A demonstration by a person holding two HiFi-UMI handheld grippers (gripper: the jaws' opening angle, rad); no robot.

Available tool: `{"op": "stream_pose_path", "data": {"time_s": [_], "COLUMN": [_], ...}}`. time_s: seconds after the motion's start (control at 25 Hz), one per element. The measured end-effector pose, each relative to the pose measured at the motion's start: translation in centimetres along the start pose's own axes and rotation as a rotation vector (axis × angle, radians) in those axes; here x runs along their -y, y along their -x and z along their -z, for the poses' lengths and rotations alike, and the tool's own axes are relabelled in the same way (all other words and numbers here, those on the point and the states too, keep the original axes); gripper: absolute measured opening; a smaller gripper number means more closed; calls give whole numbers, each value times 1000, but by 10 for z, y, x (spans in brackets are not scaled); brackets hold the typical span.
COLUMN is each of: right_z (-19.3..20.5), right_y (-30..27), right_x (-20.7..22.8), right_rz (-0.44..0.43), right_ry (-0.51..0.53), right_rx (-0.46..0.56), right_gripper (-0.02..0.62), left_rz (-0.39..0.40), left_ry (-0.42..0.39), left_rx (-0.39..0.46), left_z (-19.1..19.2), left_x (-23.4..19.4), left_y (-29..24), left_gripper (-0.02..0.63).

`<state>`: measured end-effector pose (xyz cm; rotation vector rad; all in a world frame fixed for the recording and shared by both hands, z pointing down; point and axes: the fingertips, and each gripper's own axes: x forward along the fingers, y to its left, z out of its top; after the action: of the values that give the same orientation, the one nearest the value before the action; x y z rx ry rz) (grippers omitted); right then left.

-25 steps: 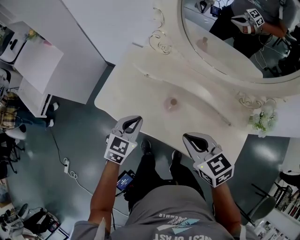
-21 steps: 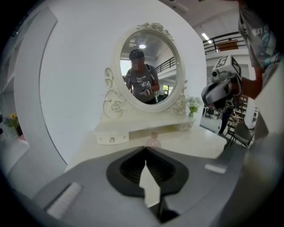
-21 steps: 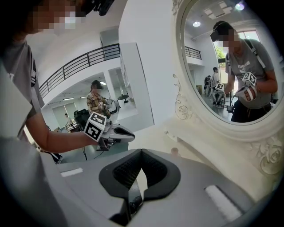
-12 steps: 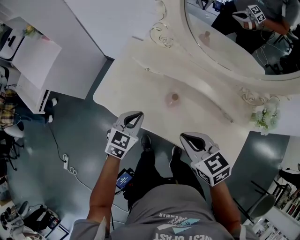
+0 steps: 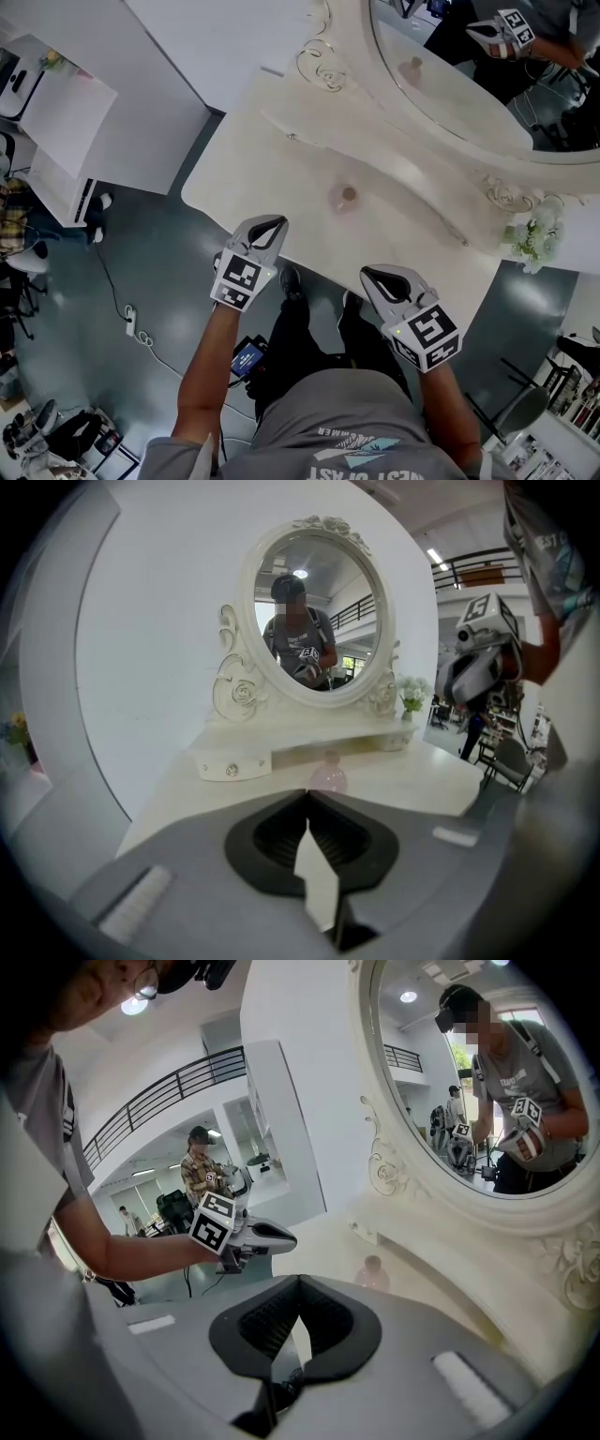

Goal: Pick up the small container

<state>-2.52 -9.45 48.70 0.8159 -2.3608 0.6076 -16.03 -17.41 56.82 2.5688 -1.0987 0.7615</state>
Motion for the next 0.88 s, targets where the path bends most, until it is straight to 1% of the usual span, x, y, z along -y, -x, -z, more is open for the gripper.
{"op": "stream_pose_path", "data": {"time_s": [0.36, 0.88], "right_z": [9, 25], "right_y": [-6, -8], "right_x": [12, 24], "right_rz": [1, 14], "right_ry": [-16, -45], "right_rx": [-25, -50], "right_gripper": [2, 2], "left_rz": [9, 66], "left_ry": [8, -23], "left_rx": [17, 66], "left_z": [-4, -17], "left_x": [-4, 11], "left_y": [-21, -53], "left_gripper": [9, 48]}}
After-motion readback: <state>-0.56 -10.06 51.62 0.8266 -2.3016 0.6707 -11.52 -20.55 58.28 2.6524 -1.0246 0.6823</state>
